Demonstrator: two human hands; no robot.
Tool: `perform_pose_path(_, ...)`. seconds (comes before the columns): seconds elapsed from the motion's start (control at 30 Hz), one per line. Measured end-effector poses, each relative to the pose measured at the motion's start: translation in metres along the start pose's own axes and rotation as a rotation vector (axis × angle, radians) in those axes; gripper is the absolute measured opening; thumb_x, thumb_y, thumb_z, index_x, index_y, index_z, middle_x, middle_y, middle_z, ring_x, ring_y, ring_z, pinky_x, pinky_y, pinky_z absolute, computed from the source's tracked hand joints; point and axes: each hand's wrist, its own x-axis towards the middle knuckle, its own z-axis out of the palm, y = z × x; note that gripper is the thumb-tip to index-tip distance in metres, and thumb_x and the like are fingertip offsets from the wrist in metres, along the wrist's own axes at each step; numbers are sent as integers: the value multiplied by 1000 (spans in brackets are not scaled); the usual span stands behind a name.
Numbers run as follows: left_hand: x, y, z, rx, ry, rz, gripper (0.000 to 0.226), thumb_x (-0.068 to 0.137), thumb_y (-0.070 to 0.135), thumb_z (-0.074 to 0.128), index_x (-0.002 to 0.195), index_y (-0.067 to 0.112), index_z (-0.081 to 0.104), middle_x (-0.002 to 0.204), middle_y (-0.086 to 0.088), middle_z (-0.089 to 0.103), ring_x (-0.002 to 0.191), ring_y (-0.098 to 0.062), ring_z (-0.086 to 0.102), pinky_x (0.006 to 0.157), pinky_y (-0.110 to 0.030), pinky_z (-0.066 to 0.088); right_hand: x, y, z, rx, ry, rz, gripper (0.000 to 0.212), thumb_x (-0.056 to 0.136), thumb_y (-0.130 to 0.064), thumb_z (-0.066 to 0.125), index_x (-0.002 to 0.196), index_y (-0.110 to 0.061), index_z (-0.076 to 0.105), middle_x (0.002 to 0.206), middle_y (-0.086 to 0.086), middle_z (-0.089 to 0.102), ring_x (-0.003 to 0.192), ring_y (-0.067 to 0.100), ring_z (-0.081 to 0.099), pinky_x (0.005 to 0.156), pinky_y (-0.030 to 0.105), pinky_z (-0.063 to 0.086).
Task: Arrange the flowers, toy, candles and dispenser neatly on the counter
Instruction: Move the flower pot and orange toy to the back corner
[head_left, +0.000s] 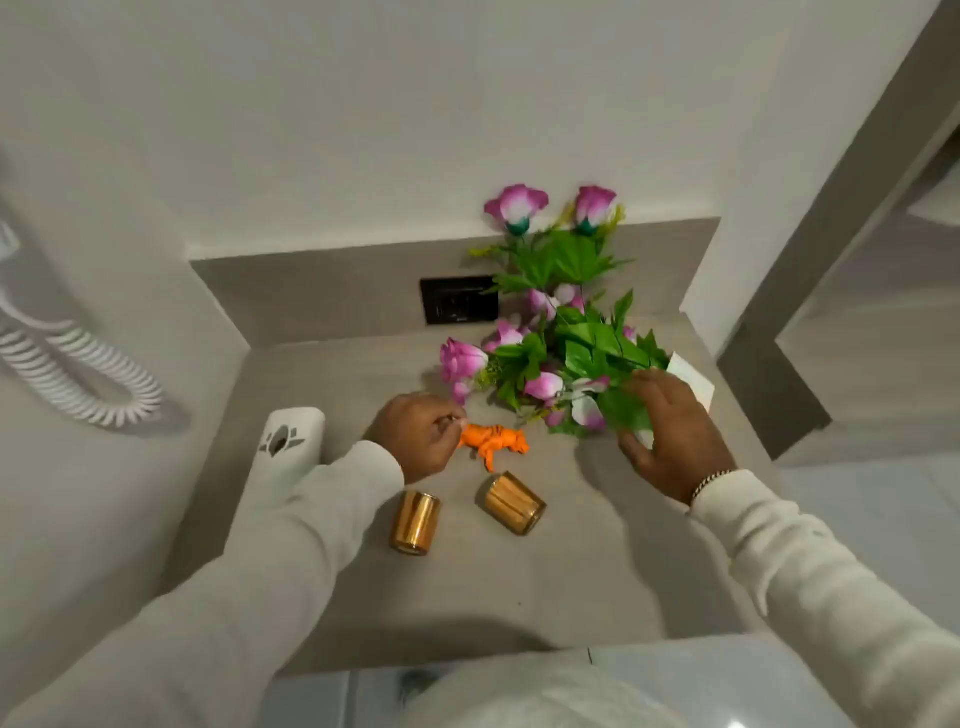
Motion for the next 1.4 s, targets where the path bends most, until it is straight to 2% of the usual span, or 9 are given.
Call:
perform_pose_path(0.13,2,2,24,99,-215,-14,32,83,23,49,104,11,70,106,-13,71,98,-31,62,87,-37,49,-11,20,9,-33,-40,-21,51,67,-5,79,115,4,63,120,26,62,111,47,57,93,49,48)
perform_pose_path(0.33,23,-2,43,255,-322,10,22,86,5,56,104,7,68,108,-16,66,101,-34,60,86,-41,51,26,43,-12,-72,30,85,65,67,-19,80,125,-3,56,129,22,57,118,45,49,95,52,44)
perform_pose_path(0.5,53,-4,47,360,-639,-33,19,84,6,55,101,10,64,109,-13,66,102,-32,61,88,-41,50,70,68,-22,-274,-362,276,107,60,-48,84,147,-15,32,142,15,49,128,37,45,97,48,44)
perform_pose_path(0.67,66,-3,45,425,-737,11,34,82,8,60,115,11,58,118,-13,61,107,-32,58,91,-41,49,90,82,-15,-274,-470,288,94,58,-55,82,138,-21,44,122,11,60,109,33,58,84,36,46)
perform_pose_path(0.83,60,12,42,296,-429,125,38,74,7,62,111,17,55,119,-7,52,82,-34,61,66,-38,47,61,100,-20,-17,-158,336,59,49,-48,88,95,-21,62,91,9,66,79,30,57,70,33,43)
perform_pose_path(0.97,68,35,53,292,-278,314,40,66,-1,67,104,12,62,114,-14,62,75,-36,65,55,-39,55,27,103,-5,218,153,508,55,51,-34,95,87,-16,57,85,6,62,74,24,56,69,28,39)
perform_pose_path(1.13,95,51,83,346,-316,378,42,77,-2,58,116,13,56,132,-13,52,94,-37,60,63,-41,50,7,89,30,487,435,620,62,46,-36,90,85,-7,51,73,3,58,62,7,55,55,1,36)
perform_pose_path(1.23,99,48,96,355,-337,386,42,76,-3,57,115,13,56,135,-13,50,105,-37,57,63,-43,50,6,86,41,517,484,663,63,47,-39,90,88,-14,51,78,1,58,65,16,56,58,-1,35)
perform_pose_path(1.4,92,41,101,331,-409,307,49,79,-2,55,124,13,47,143,-13,39,119,-36,47,73,-46,51,10,79,41,518,509,683,64,45,-55,77,94,-27,47,88,-3,58,75,9,57,64,3,33)
